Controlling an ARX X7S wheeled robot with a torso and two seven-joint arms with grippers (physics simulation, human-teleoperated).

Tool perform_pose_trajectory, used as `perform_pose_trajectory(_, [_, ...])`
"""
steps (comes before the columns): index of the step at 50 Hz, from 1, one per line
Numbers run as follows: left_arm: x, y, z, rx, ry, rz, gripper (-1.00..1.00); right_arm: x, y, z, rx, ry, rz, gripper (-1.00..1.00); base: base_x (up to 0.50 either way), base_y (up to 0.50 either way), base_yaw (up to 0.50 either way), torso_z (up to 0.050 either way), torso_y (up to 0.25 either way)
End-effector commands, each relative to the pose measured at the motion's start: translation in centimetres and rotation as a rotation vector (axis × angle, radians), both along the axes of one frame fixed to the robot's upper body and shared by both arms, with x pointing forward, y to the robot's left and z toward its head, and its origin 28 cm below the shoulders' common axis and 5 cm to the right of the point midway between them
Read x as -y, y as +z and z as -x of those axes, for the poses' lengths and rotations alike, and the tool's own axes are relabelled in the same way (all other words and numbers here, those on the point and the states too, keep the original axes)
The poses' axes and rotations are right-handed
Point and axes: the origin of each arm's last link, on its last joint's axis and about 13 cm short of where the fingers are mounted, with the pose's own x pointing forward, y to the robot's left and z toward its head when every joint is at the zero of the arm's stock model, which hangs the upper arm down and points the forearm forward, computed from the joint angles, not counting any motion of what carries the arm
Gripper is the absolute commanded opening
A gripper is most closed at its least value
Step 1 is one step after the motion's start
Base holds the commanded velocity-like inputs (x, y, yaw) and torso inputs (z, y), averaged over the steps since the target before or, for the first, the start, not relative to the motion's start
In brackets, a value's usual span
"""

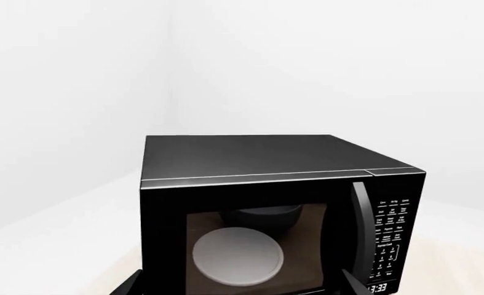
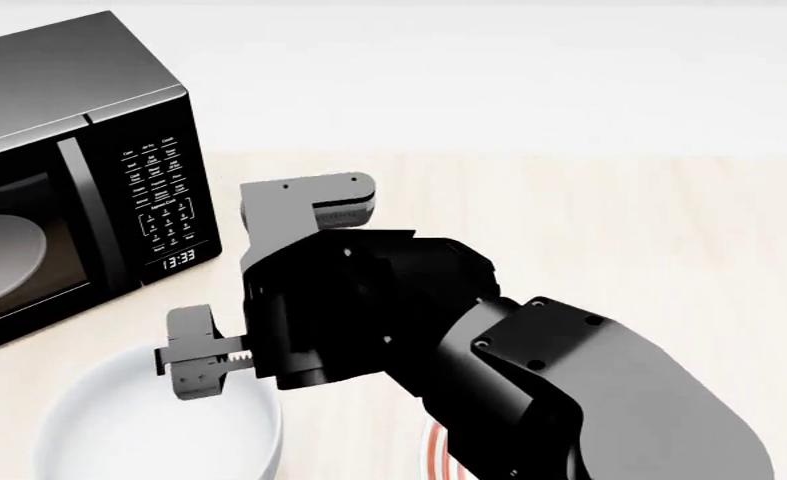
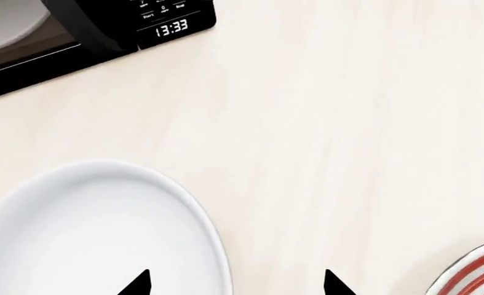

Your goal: Put the white bowl to the right of the plate.

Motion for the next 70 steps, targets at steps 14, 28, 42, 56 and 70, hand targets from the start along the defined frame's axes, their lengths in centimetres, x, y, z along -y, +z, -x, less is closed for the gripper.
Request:
perform_pose_trajectory(14, [0.0, 0.1, 0.6, 0.013, 0.002, 0.001, 1.00, -0.5, -2.7, 0.3, -0.046, -0.121, -0.034, 1.00, 0.00, 0.00, 0.00, 0.000, 0.000])
perform_pose_trajectory(28, [-0.2, -0.2, 0.8, 0.013, 0.002, 0.008, 1.00, -1.1, -6.6, 1.8, -0.067, -0.090, -0.029, 1.00, 0.00, 0.00, 0.00, 0.000, 0.000])
perform_pose_trajectory(42, [-0.1, -0.3, 0.9, 0.012, -0.003, 0.007, 1.00, -1.2, -7.9, 2.2, -0.077, -0.076, -0.099, 1.00, 0.00, 0.00, 0.00, 0.000, 0.000])
perform_pose_trajectory(56, [-0.2, -0.2, 1.0, 0.016, -0.002, 0.012, 1.00, -0.8, -9.6, 2.7, -0.124, -0.090, -0.045, 1.00, 0.00, 0.00, 0.00, 0.000, 0.000])
perform_pose_trajectory(70, [-0.1, -0.2, 0.9, 0.017, -0.004, 0.011, 1.00, -1.2, -7.9, 2.2, -0.071, -0.108, -0.030, -1.00, 0.00, 0.00, 0.00, 0.000, 0.000])
